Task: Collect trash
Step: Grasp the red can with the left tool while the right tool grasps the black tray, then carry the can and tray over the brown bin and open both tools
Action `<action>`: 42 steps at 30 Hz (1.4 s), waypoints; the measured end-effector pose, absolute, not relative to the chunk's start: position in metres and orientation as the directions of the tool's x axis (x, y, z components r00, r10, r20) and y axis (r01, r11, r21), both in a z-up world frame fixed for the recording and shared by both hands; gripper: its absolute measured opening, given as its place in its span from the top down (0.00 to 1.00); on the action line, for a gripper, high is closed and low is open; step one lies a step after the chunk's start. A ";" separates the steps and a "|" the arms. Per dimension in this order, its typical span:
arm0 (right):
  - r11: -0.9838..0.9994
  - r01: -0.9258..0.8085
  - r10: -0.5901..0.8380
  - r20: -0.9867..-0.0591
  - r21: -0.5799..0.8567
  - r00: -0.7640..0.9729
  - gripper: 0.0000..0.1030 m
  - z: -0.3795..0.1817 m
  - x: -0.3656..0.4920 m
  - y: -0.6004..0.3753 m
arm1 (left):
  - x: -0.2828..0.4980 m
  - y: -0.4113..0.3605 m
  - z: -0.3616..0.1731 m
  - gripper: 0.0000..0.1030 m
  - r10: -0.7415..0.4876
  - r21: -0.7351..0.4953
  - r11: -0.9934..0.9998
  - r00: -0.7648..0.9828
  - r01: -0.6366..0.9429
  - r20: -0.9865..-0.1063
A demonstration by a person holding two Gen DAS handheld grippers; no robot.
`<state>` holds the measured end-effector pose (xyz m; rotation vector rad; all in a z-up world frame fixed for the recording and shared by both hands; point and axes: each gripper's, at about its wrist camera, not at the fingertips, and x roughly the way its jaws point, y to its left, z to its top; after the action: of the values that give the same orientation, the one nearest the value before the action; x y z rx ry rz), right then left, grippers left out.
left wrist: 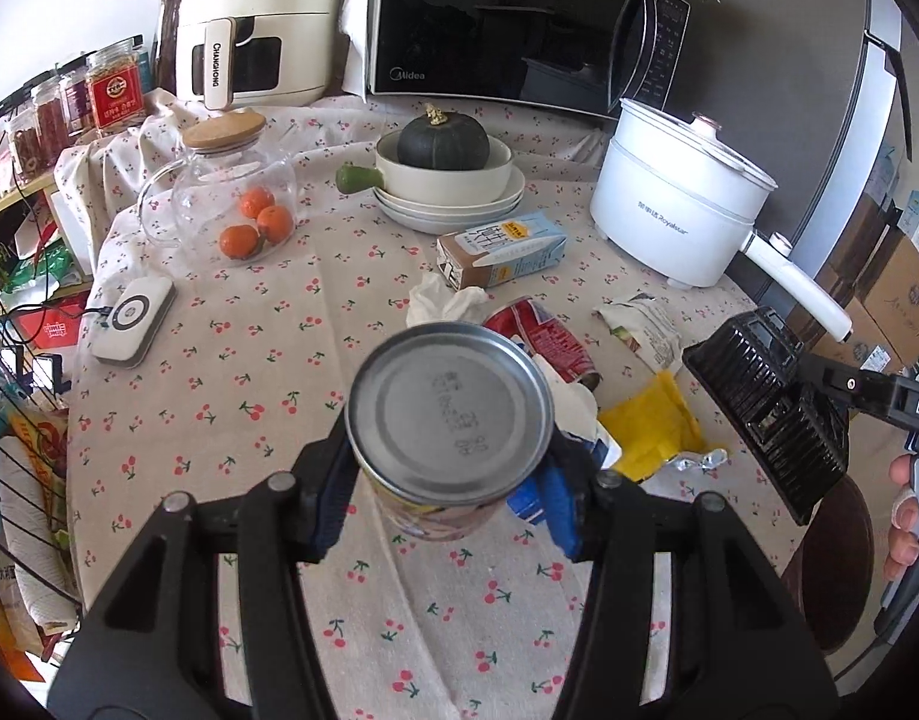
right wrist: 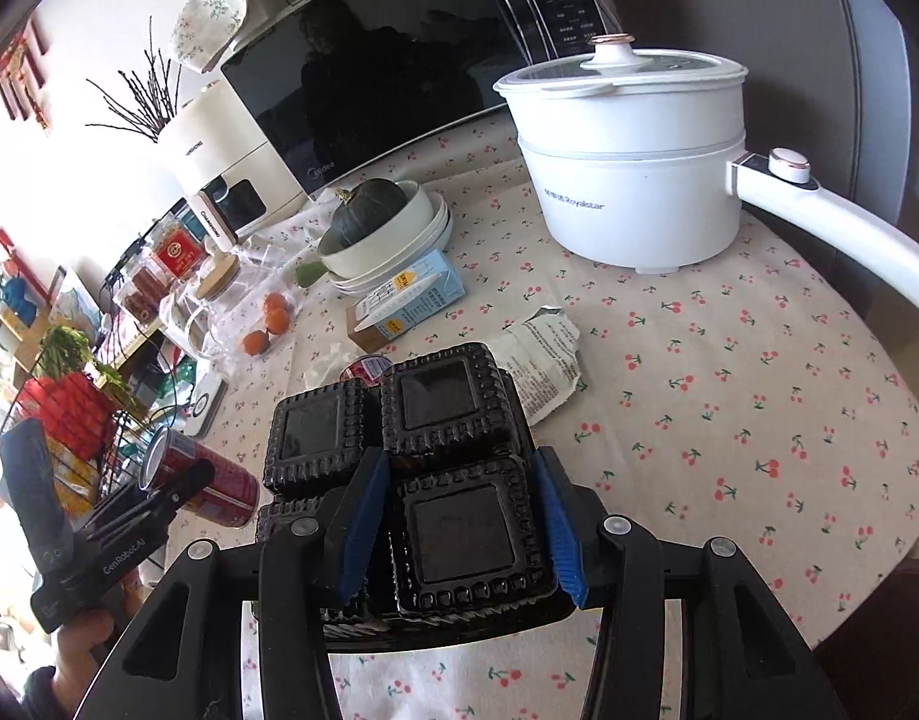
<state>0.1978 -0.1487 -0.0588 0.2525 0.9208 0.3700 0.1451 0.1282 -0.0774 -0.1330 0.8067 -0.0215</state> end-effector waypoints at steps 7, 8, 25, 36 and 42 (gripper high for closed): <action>0.926 -0.154 0.365 -0.722 0.343 0.587 0.51 -0.042 0.149 -0.193 | 0.112 0.103 -0.066 0.47 -0.130 -0.158 0.987 0.687 0.022 -0.715; 0.930 -0.143 0.354 -0.725 0.338 0.591 0.51 -0.041 0.142 -0.200 | 0.108 0.099 -0.066 0.47 -0.138 -0.160 0.987 0.686 0.033 -0.715; 0.961 0.121 0.131 -0.796 0.247 0.590 0.51 -0.063 0.048 -0.344 | 0.075 0.019 -0.072 0.47 -0.260 -0.140 0.962 0.626 0.234 -0.736; 0.961 0.231 0.008 -0.848 0.154 0.530 0.51 -0.099 0.015 -0.409 | 0.070 -0.046 -0.076 0.47 -0.338 -0.144 0.925 0.588 0.352 -0.735; 0.970 0.225 -0.029 -0.870 0.095 0.493 0.37 -0.109 0.015 -0.410 | 0.066 -0.095 -0.083 0.47 -0.398 -0.155 0.886 0.545 0.436 -0.738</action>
<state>0.0145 -0.4098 -0.1095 0.2064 1.0465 -0.1551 0.0664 -0.0951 -0.0834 0.0487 0.8631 -0.4949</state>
